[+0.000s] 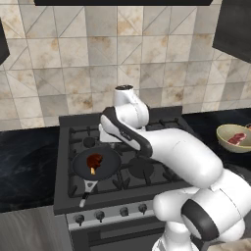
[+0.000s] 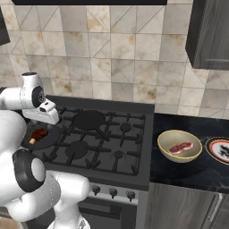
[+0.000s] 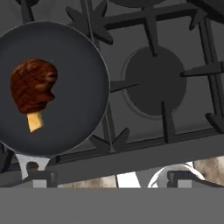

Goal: Place one of the steaks on the plate and the other in the bowl. Then place the bowl in the fridge.

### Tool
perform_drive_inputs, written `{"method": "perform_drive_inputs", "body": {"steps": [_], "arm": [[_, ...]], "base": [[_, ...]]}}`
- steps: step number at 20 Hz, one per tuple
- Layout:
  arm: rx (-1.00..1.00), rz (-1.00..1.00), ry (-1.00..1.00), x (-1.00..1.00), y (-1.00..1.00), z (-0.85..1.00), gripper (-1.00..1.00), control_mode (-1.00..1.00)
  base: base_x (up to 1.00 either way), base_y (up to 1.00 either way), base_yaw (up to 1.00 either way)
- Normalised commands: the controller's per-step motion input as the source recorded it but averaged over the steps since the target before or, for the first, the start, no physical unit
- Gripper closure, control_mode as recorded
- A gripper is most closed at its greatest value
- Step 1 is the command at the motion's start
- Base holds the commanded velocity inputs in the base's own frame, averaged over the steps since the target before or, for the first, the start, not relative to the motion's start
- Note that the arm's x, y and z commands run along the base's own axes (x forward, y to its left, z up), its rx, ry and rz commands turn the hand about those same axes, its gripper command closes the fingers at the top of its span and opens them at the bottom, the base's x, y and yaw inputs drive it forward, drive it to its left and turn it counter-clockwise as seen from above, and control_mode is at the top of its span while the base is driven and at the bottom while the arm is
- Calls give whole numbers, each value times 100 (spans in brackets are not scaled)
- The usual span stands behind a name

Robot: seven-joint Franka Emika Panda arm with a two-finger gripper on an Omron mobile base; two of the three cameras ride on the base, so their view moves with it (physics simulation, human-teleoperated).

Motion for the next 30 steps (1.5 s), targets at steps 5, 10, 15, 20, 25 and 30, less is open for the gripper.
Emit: {"method": "perform_drive_inputs", "body": {"steps": [5,10,15,20,25,30], "arm": [[-1,-17,0,10,60,-18,-100,-100],[0,0,0,33,38,-26,-100,-100],[0,0,0,52,51,-29,-100,-100],[-1,7,10,48,27,-4,-100,-100],[-6,3,7,3,0,-18,-100,-100],[-6,1,4,25,1,-25,-100,-100]], "base": [[0,0,0],[0,0,0],[0,0,0],[0,0,0],[0,0,0],[0,0,0]]}}
